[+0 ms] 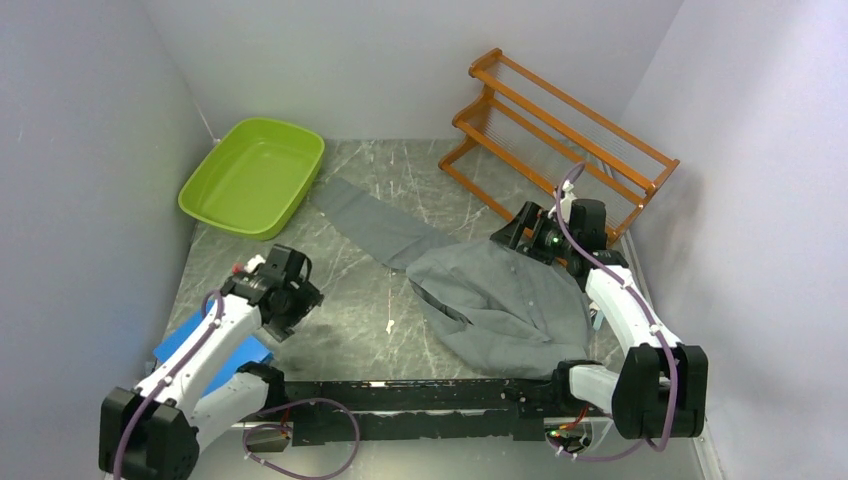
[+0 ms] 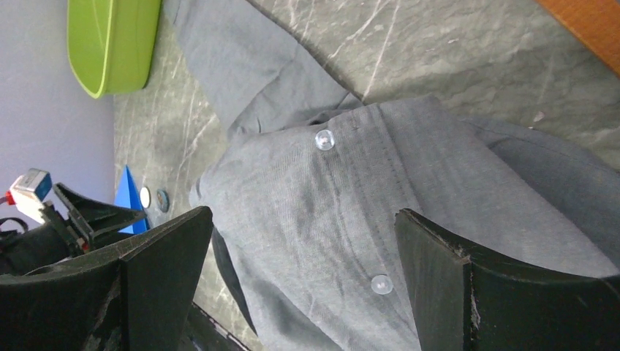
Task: Pin the brooch onto the clothing
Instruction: Place the clothes at the center of the board, then flatten out the clothes at the center of the board.
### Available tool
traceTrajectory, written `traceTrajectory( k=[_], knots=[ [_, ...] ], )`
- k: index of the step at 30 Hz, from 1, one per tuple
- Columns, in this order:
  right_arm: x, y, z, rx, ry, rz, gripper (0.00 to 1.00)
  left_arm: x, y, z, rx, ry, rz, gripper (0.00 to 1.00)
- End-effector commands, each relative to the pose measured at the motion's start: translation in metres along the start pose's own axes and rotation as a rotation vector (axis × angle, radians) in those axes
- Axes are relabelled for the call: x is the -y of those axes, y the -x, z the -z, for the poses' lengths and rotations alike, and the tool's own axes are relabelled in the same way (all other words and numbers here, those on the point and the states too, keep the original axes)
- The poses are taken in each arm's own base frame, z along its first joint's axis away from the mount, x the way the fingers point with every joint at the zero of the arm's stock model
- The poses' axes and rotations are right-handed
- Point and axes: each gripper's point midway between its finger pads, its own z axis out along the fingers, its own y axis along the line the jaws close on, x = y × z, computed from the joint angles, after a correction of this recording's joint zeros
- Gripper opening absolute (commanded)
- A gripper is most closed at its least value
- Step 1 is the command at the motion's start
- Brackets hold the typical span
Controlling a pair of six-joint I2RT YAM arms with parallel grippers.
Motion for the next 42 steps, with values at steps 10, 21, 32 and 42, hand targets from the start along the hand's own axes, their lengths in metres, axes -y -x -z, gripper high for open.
traceTrajectory(
  k=[10, 21, 32, 42],
  knots=[
    [-0.029, 0.011, 0.003, 0.009, 0.062, 0.085, 1.0, -0.019, 0.01, -0.04, -0.086, 0.075, 0.166, 0.72],
    [-0.027, 0.009, 0.001, 0.002, 0.058, 0.082, 1.0, -0.023, 0.018, -0.074, -0.138, 0.099, 0.202, 0.53],
    [-0.028, 0.011, 0.001, 0.004, 0.058, 0.082, 1.0, -0.046, 0.054, -0.077, -0.07, 0.155, 0.283, 0.46],
    [-0.029, 0.015, 0.006, 0.014, 0.037, 0.11, 1.0, -0.04, 0.096, -0.066, -0.035, 0.138, 0.33, 0.5]
  ],
)
